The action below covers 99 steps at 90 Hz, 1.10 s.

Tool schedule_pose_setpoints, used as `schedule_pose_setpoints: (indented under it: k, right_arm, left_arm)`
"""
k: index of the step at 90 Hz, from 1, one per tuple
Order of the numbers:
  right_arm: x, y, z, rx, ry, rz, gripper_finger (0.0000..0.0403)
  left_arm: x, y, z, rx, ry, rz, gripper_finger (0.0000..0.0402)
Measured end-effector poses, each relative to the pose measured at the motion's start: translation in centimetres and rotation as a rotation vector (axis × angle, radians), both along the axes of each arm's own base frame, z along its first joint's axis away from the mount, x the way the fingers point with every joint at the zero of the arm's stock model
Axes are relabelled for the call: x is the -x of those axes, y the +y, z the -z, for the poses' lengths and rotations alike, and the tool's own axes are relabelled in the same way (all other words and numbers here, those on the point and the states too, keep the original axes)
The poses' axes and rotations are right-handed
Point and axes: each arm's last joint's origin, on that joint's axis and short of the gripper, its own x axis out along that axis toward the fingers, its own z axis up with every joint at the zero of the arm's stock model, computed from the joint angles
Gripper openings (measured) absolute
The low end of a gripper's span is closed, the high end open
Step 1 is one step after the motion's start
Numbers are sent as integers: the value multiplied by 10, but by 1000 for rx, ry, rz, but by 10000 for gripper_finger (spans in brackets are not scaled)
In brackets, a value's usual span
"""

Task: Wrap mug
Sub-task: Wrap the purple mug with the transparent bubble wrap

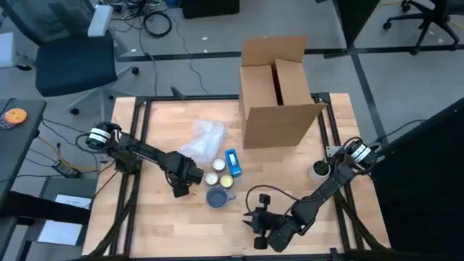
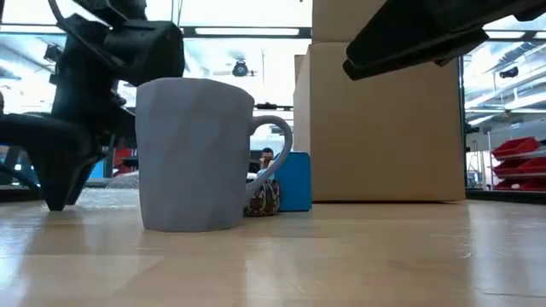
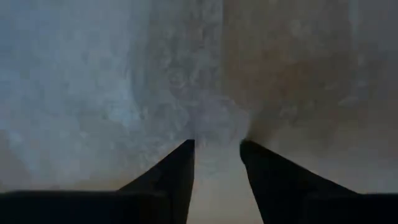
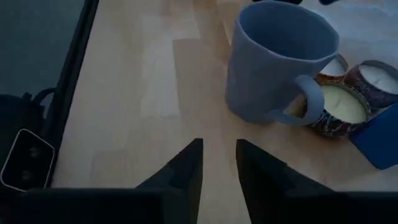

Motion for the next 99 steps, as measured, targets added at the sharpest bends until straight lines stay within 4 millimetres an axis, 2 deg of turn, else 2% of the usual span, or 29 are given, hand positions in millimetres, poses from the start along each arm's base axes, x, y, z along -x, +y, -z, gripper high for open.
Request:
schedule_pose_setpoints:
  k: [9, 24, 37, 47, 61, 72, 85, 99]
  right_arm:
    - [0, 0, 0, 0, 1, 0, 73]
    - [0, 0, 0, -1, 5, 1, 73]
    - [0, 0, 0, -1, 7, -1, 73]
    - [0, -1, 1, 3, 8, -1, 73]
    - [-1, -2, 1, 14, 12, -5, 73]
    - [-1, -2, 1, 19, 15, -6, 73]
    - [-1, -2, 1, 22, 17, -11, 73]
    - [-1, -2, 1, 22, 18, -12, 73]
  left_arm:
    - [0, 4, 3, -10, 0, -50, 90]
    - [0, 6, 3, -51, 2, -67, 13]
    - [-3, 6, 1, -64, -24, -88, 2]
    - [-11, 6, -10, -105, -22, -111, 0]
    - [-24, 0, -47, -139, -12, -105, 0]
    - [-37, -4, -85, -161, -52, -100, 0]
    - [-47, -6, -140, -220, -162, -101, 0]
    - [-46, -3, -203, -258, -362, -124, 0]
